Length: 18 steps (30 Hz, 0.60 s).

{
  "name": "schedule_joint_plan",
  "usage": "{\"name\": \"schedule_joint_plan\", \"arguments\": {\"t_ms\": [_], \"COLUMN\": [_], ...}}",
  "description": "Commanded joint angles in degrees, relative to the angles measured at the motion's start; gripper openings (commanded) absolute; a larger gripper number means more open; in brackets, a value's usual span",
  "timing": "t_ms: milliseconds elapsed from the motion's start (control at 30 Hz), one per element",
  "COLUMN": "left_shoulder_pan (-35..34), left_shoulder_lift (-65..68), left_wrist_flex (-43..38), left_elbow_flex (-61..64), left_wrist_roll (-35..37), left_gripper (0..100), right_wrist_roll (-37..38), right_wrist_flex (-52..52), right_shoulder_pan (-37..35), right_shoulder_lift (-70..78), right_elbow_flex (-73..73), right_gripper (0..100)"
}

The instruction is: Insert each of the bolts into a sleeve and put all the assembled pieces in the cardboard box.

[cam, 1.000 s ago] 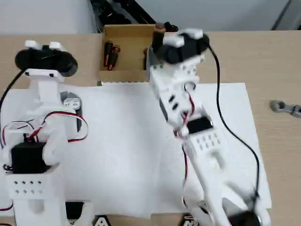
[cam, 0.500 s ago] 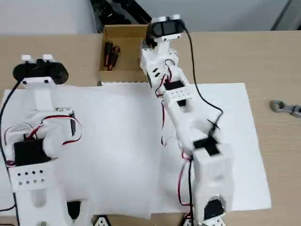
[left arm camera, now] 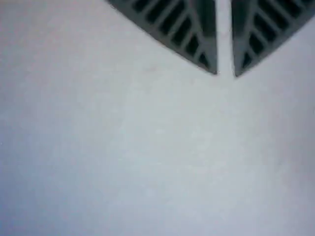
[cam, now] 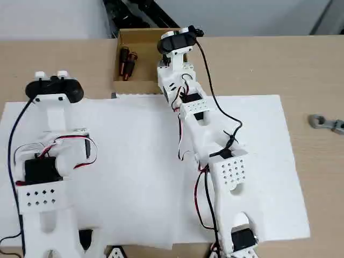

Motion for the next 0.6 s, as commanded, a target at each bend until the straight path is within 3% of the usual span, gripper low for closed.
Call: {"name": "schedule_joint_plan", "arguments": {"t_ms": [0,167,333,567], "left_shoulder_pan": [-0.26,-0.26,-0.35,-0.09], "left_shoulder_lift": [-0.35,-0.35,-0.35,-0.35], "left_wrist_flex": [-1.32,-1.41,-3.34,-4.48], "left_elbow_flex": [-0.48,-0.4,0.13,0.31], "left_wrist_roll": [-0.09,-0.09,-0.09,-0.09], "left_gripper": [1,1,1,1], "right_wrist_roll": [-1.76,-1.85,-1.93,-1.93], "right_wrist_flex": [1.1,2.51,15.43,33.1], "right_shoulder_pan": [-1.19,-1.01,-0.84,-0.48], "right_shoulder_lift": [0.04,-2.42,-12.88,-31.34], "right_elbow_flex": [-0.53,-0.53,-0.44,-0.44], "right_gripper": [25.1,25.2,24.8,0.2]}}
